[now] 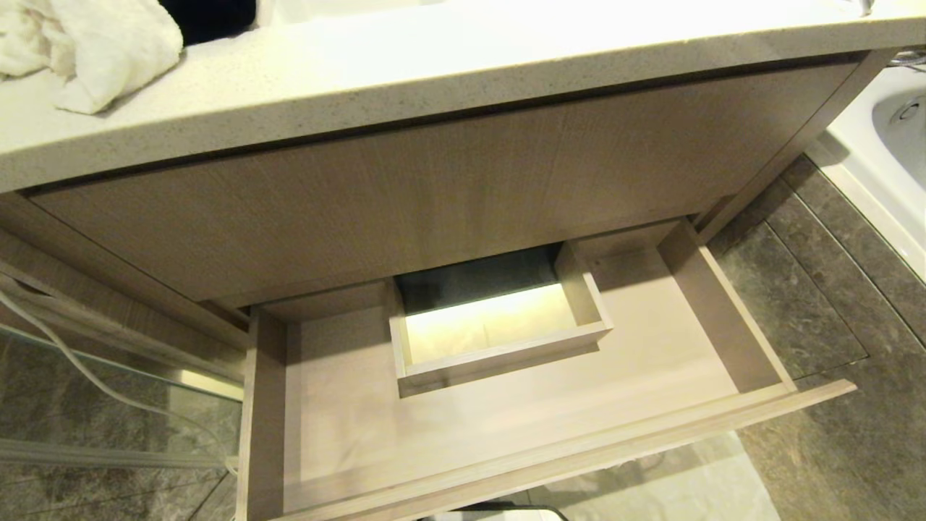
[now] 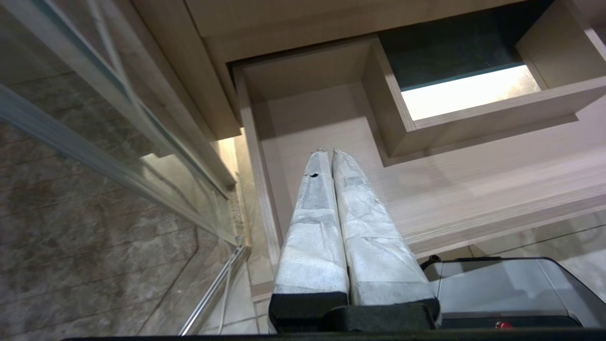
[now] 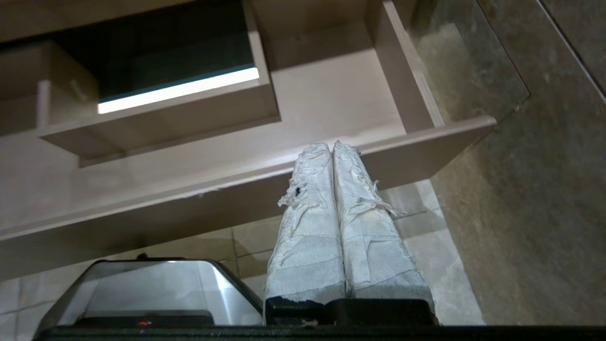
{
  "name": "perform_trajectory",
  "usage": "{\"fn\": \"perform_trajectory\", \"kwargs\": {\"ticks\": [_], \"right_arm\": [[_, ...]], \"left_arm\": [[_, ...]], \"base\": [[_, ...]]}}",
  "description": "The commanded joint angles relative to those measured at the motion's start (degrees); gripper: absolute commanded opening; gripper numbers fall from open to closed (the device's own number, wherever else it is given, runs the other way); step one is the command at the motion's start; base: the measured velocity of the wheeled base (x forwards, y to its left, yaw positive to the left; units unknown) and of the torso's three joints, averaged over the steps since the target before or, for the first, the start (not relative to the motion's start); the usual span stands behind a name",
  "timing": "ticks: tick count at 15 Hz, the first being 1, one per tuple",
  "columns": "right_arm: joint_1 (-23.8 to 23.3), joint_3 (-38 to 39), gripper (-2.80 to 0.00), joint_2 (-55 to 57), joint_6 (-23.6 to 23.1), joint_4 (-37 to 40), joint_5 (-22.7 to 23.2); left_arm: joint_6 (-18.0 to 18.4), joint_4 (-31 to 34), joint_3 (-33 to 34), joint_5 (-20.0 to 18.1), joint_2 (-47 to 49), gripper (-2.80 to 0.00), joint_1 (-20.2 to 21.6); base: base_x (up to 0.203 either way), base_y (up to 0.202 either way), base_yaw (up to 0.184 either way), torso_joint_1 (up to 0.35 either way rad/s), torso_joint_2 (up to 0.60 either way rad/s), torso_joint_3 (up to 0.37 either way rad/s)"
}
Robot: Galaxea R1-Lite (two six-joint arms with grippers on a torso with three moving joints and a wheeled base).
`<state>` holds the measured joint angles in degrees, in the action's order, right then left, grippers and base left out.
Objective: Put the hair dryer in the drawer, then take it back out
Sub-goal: Pick up the hairdryer
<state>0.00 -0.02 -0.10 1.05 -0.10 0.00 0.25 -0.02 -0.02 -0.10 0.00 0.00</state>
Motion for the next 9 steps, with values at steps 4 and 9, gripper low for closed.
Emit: {"fn": "perform_trajectory", "kwargs": {"ticks": [4,9], "right_arm": [[0.0,0.1,-2.8,-0.1,0.0,0.0,0.0],[0.0,0.1,-2.8,-0.1,0.0,0.0,0.0]], "left_arm": [[0.0,0.0,0.0,0.0,0.0,-2.8,0.0],[0.0,0.0,0.1,0.0,0.0,-2.8,0.0]], "base": [[0.0,0.0,0.0,0.277,-0.51,-0.248],[0.0,0.0,0.0,0.285,-0.55,-0.262]]}}
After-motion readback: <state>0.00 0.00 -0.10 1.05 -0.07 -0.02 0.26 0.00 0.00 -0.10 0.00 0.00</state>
